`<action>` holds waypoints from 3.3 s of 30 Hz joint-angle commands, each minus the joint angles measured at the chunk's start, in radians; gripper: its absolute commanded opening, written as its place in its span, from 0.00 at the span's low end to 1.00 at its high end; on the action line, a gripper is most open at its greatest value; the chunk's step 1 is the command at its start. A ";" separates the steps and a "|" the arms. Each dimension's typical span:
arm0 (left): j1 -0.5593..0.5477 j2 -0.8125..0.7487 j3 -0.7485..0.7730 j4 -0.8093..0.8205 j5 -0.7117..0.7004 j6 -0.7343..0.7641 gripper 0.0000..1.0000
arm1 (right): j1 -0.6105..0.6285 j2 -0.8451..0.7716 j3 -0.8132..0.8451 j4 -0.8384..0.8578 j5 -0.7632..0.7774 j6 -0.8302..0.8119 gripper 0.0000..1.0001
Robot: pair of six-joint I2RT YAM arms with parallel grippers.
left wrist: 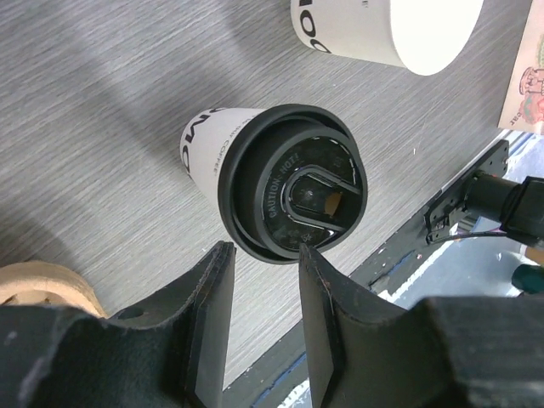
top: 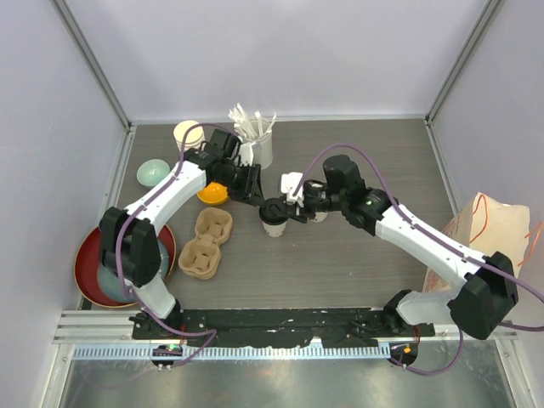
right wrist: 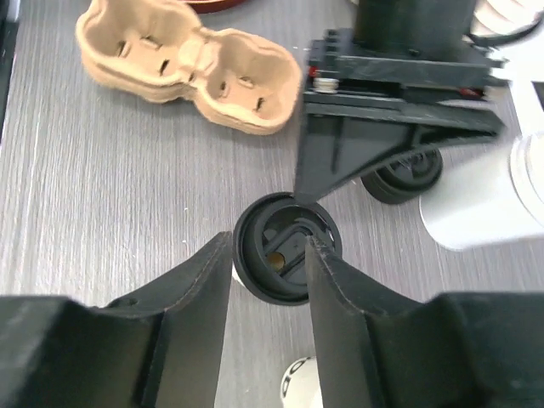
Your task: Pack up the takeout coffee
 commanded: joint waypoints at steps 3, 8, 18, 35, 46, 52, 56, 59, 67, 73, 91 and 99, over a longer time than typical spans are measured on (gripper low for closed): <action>0.026 -0.055 -0.027 0.047 0.019 -0.085 0.38 | 0.004 0.107 0.071 -0.158 -0.121 -0.476 0.44; 0.029 -0.049 -0.056 0.056 0.037 -0.101 0.36 | 0.003 0.239 0.230 -0.422 -0.132 -0.621 0.42; 0.029 -0.022 -0.082 0.076 0.040 -0.108 0.34 | 0.004 0.265 0.220 -0.337 -0.076 -0.586 0.40; 0.029 0.000 -0.105 0.084 0.041 -0.102 0.27 | 0.004 0.342 0.214 -0.307 -0.057 -0.572 0.33; 0.029 0.044 -0.100 0.087 0.053 -0.107 0.20 | 0.004 0.340 0.128 -0.225 -0.020 -0.522 0.27; 0.029 0.067 -0.077 0.086 0.070 -0.108 0.20 | 0.004 0.337 0.080 -0.183 -0.006 -0.480 0.23; 0.029 0.075 -0.071 0.084 0.082 -0.110 0.20 | 0.004 0.339 0.042 -0.146 0.009 -0.450 0.15; 0.029 0.086 -0.071 0.079 0.087 -0.111 0.20 | 0.003 0.333 -0.001 -0.107 0.014 -0.428 0.11; 0.029 0.109 -0.074 0.087 0.097 -0.119 0.19 | 0.006 0.325 -0.089 -0.018 0.030 -0.344 0.01; 0.029 0.118 -0.085 0.086 0.099 -0.121 0.18 | 0.023 0.305 -0.153 0.042 0.106 -0.304 0.01; 0.030 0.127 -0.031 0.052 0.102 -0.098 0.18 | 0.078 0.300 -0.236 0.121 0.236 -0.184 0.01; 0.034 0.100 -0.011 0.036 0.074 -0.067 0.18 | 0.073 0.260 -0.227 0.139 0.188 -0.177 0.01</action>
